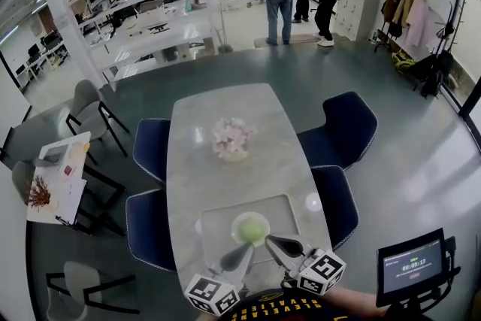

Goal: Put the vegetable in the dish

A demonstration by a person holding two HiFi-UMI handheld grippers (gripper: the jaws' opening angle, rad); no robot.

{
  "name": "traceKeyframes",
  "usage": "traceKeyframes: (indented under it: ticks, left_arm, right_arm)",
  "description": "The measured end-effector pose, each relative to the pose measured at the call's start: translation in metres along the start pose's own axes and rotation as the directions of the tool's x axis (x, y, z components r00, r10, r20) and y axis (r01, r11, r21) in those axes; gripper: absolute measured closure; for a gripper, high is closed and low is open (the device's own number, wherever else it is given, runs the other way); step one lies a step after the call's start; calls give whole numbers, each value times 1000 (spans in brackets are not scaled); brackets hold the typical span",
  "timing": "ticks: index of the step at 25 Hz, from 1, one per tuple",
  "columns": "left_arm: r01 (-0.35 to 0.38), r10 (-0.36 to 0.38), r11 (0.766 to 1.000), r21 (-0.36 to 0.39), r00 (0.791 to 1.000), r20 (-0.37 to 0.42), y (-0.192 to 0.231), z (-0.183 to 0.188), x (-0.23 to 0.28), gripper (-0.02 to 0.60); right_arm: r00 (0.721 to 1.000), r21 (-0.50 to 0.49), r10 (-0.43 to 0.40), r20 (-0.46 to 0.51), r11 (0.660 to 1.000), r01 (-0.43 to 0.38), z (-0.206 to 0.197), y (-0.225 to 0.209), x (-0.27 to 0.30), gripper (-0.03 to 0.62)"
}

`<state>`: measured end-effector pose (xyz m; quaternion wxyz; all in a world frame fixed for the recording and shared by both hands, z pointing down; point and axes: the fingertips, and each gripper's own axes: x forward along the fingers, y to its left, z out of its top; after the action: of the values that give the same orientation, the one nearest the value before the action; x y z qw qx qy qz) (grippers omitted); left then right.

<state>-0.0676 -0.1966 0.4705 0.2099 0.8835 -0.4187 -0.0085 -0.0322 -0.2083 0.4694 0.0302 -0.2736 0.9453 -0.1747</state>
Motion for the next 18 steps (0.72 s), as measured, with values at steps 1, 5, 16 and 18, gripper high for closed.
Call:
traceKeyframes:
  ticks: [1,5,16,18]
  left_arm:
    - [0,0,1000,-1,1000,-2,0,-1,0,580]
    - [-3,3,1000,-4,1000,-9,0,-2,0,580]
    - [-4,4,1000,-8,1000,-15,0,-3,0,580]
    - [-3,3,1000,-7,1000,-16,0,-4,0,580]
  right_arm:
    - [1000,0,1,-1,1000,-1,0,0,0,588]
    - [1000,2,3,-6,1000,-3,-1,1,0,588]
    - [1000,-8,4,-16,1000,-4,-2,3,0,588]
    - [1000,-8,6,-16,1000,-6,-2,3,0,588]
